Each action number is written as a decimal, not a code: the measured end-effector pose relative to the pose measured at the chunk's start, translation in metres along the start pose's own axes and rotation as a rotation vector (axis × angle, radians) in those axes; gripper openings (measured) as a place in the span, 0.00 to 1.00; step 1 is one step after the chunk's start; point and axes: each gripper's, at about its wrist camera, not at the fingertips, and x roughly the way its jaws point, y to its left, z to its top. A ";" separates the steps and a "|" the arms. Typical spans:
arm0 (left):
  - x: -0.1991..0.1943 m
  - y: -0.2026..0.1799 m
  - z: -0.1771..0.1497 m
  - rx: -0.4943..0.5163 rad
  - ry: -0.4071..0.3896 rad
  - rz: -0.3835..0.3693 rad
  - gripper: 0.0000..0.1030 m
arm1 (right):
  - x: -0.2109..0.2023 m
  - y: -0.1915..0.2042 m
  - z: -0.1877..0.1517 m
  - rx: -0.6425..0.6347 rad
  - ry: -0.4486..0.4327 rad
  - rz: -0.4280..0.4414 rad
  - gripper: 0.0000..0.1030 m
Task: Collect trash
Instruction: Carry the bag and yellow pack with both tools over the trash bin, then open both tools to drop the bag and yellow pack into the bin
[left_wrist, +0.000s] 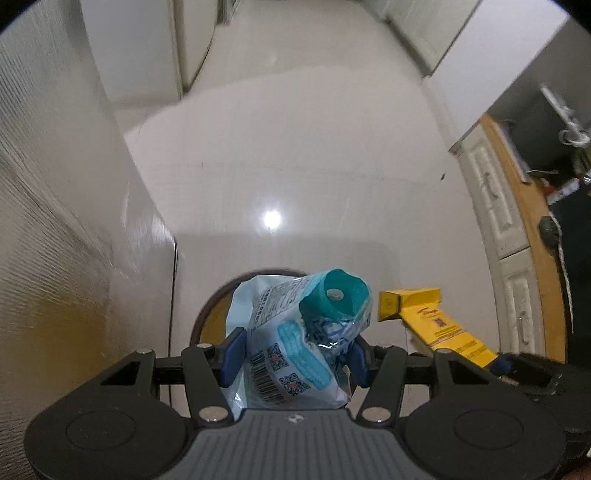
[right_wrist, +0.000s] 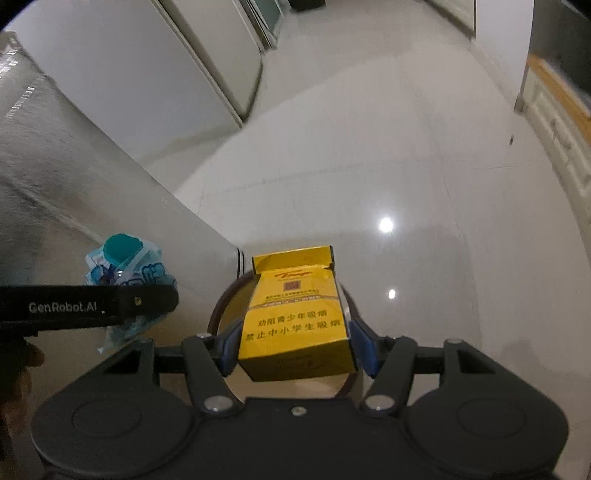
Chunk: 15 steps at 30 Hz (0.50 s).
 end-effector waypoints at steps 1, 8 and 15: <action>0.008 0.003 0.003 -0.002 0.020 0.008 0.55 | 0.010 0.001 0.000 0.010 0.023 0.006 0.60; 0.051 0.027 0.009 -0.031 0.127 0.027 0.55 | 0.052 0.007 -0.003 0.007 0.099 0.052 0.61; 0.066 0.045 0.007 -0.086 0.175 0.013 0.55 | 0.073 0.019 -0.009 -0.025 0.147 0.067 0.69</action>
